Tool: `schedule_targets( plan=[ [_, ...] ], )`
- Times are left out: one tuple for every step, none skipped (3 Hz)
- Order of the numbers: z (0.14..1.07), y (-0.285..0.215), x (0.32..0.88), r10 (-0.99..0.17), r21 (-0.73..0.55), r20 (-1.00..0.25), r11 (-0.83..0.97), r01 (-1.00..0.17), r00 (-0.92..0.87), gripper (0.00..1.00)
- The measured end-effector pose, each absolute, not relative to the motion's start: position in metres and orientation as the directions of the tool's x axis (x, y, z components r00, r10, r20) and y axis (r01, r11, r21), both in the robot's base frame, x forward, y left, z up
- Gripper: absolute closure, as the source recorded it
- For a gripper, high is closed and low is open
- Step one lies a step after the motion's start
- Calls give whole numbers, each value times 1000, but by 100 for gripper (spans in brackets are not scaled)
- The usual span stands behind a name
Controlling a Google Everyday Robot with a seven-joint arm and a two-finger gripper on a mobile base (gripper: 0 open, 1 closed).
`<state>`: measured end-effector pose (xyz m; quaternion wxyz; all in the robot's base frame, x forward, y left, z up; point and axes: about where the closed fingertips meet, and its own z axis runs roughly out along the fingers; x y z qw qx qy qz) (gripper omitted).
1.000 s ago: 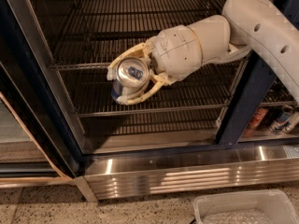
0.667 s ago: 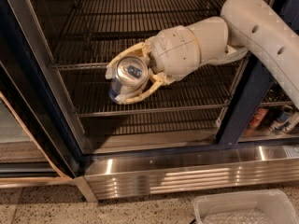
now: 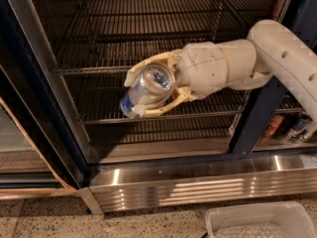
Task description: Pick redbull can from bottom shelf of fridge
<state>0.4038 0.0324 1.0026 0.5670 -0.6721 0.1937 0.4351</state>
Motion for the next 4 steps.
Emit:
schedule_targets(
  plan=[
    [1008,18,395,251,-579,-813,-252,-775,526,100],
    [1018,6,382,217,-587,-803,-129,-799,555,100],
    [1024,-8,382,118,-590,-794,85,-803,596,100],
    [1026,-28,393,55,-583,-792,226,-780,608,100]
  ],
)
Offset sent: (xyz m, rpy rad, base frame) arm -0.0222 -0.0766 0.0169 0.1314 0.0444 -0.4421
